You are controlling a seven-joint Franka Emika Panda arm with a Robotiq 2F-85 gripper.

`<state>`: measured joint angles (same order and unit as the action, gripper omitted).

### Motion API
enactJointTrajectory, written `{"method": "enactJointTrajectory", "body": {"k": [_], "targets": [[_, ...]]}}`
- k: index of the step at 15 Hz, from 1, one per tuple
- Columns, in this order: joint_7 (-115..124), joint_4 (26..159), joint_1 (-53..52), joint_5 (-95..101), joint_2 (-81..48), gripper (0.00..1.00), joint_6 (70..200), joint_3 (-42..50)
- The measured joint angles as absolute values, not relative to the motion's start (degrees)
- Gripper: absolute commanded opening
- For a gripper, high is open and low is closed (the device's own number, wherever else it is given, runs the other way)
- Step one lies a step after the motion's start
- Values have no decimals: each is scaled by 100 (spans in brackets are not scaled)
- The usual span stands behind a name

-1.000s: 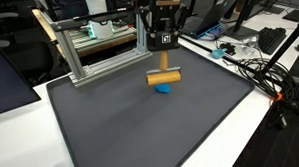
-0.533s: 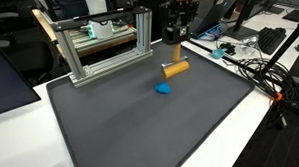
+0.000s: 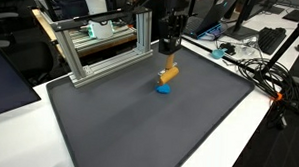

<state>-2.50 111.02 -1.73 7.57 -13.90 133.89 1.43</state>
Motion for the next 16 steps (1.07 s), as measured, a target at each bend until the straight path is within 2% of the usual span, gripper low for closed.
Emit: {"method": "enactJointTrajectory", "body": {"k": [4, 11, 16], "targets": [[-398, 11114, -172, 756, -1441, 22, 13426, 135], [-1892, 11498, 2, 729, -1566, 22, 14350, 1], [-2957, 11683, 294, 442, -1626, 22, 14409, -233]]}}
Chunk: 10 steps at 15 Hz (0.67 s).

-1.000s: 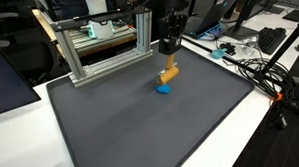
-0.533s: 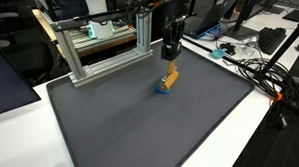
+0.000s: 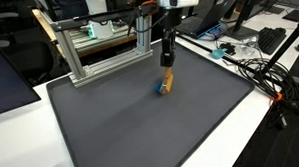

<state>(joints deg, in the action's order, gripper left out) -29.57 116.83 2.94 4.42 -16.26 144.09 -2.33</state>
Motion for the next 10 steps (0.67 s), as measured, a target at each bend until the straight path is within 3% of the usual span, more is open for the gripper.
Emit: {"method": "enactJointTrajectory", "body": {"k": [10], "targets": [[-3710, 11642, 506, 126, -1808, 22, 14417, -365]]}}
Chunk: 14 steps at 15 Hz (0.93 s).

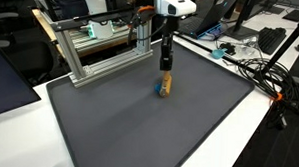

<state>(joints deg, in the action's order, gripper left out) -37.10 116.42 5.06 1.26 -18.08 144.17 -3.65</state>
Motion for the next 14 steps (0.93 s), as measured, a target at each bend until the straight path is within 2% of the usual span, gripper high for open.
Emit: {"method": "enactJointTrajectory", "body": {"k": [14], "targets": [[-3710, 11336, 405, 522, -1996, 22, 14117, -384]]}}
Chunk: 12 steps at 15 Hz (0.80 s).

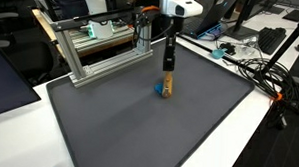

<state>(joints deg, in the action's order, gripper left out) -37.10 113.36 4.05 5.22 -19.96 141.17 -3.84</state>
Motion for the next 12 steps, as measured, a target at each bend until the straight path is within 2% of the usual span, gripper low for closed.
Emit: {"method": "enactJointTrajectory", "body": {"k": [12], "targets": [[-3754, 11159, 377, 654, -2079, 22, 13846, -384]]}}
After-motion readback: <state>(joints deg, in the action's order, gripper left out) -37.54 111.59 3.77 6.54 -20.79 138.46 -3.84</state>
